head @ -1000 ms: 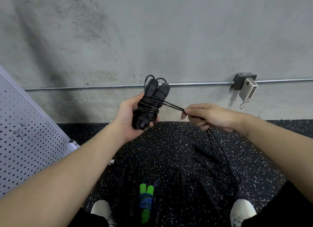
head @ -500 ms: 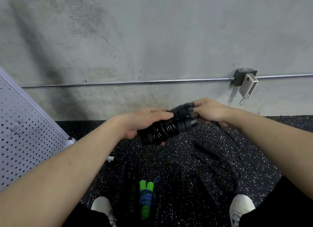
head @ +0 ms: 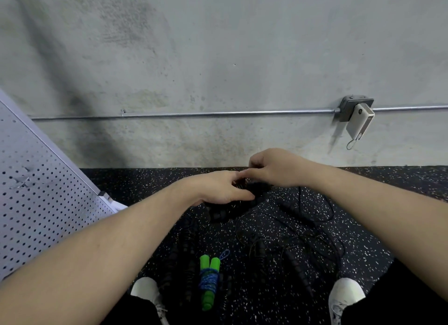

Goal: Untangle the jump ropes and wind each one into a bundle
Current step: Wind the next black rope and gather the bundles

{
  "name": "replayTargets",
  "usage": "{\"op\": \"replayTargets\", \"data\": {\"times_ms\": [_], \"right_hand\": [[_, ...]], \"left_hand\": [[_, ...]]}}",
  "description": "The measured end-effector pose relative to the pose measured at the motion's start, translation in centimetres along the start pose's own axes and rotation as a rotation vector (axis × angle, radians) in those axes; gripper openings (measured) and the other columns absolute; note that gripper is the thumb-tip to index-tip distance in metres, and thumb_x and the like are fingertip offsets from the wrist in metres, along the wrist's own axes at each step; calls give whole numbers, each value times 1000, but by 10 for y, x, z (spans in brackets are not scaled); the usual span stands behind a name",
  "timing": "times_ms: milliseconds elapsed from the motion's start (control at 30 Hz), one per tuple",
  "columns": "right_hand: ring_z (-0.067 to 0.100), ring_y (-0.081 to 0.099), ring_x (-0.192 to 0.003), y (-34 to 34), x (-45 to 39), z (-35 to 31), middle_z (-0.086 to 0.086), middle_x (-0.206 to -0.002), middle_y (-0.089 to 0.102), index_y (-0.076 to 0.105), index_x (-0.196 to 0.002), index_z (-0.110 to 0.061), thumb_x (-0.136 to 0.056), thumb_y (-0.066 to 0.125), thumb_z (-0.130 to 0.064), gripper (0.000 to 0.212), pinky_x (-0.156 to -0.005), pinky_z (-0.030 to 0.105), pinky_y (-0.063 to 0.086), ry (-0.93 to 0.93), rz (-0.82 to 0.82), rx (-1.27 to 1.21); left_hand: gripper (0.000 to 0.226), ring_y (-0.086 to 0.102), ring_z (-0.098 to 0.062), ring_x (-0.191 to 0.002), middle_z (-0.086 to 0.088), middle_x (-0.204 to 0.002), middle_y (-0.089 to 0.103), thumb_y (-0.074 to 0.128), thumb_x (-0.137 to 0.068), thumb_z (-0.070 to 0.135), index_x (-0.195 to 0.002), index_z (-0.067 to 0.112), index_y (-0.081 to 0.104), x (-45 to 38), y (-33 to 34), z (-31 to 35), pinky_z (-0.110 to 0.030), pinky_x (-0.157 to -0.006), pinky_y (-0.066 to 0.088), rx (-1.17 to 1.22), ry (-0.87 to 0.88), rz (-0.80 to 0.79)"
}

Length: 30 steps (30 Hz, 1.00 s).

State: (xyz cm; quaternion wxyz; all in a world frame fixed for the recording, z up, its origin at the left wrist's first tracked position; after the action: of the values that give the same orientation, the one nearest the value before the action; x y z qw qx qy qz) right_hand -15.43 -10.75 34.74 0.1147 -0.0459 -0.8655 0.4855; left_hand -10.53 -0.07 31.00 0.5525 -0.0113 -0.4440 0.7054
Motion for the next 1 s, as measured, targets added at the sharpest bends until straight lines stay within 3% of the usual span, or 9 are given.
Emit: {"op": "replayTargets", "data": {"times_ms": [133,267,367,500,700,767,900,1000], "right_hand": [[9,49,-58,-4,0,3,-4,-62,55,56,-69,-21,-103,48,-43,42,-58,26,38,38,7,-34],[8,41,-46,-5,1,10,-6,-56,50,59,-72,-19,-106,39,-46,48,-54,27,36,93,-2,-162],[9,40,-49,0,1,15,-9,-57,50,65,-83,-22,-106,38,-45,43,-46,22,31,147,-45,-342],[8,33,-47,8,9,17,-9,-58,43,64,-98,-19,-106,41,-39,31,-44,19,25,192,-206,-638],[9,30,-45,-2,17,17,-6,-57,38,64,-97,-17,-102,50,-44,31,-45,21,23,150,-177,-613],[10,30,-46,-3,18,18,-5,-57,38,65,-97,-16,-100,51,-46,33,-45,21,23,137,-176,-597],[10,32,-47,-1,20,21,-7,-56,40,67,-87,-21,-97,54,-53,35,-47,22,27,126,-205,-567],[12,35,-51,3,22,22,-7,-57,40,64,-87,-18,-99,48,-53,40,-53,23,34,95,-258,-602]], "left_hand": [[45,69,-16,-102,3,-114,71,65,-94,46,-137,34,55,-3,-9,-9,-39,-97,56,135,-54,110],[21,71,-23,-95,-2,-104,72,62,-98,40,-115,28,60,-5,-16,-19,-36,-80,57,355,-138,191],[28,71,-29,-87,-9,-103,73,61,-100,33,-124,19,59,-7,-20,-25,-45,-83,58,632,-131,240],[32,71,-34,-70,-14,-92,75,54,-102,30,-120,6,66,2,-28,-20,-34,-58,57,955,-102,215],[33,69,-38,-65,-16,-91,73,49,-98,30,-107,5,68,18,-26,-8,-34,-55,53,1115,-52,190],[42,68,-37,-65,-18,-99,71,45,-97,38,-112,6,67,20,-26,-4,-32,-53,51,1122,-33,175],[63,67,-32,-62,-10,-93,73,48,-94,70,-113,15,72,18,-20,-3,-28,-48,49,1047,-75,165],[59,66,-29,-60,-12,-104,73,52,-95,66,-121,16,68,14,-26,-4,-27,-43,48,1056,-33,176]]}}
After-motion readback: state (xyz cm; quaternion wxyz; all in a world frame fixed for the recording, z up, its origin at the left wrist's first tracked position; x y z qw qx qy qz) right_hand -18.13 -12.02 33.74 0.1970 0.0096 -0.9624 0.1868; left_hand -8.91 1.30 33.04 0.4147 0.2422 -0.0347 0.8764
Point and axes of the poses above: each hand's wrist, its own x-axis away from the middle knuckle, its own y-axis out of the palm, z = x × y, the point moved 8 cm from there along -x, towards the middle knuckle
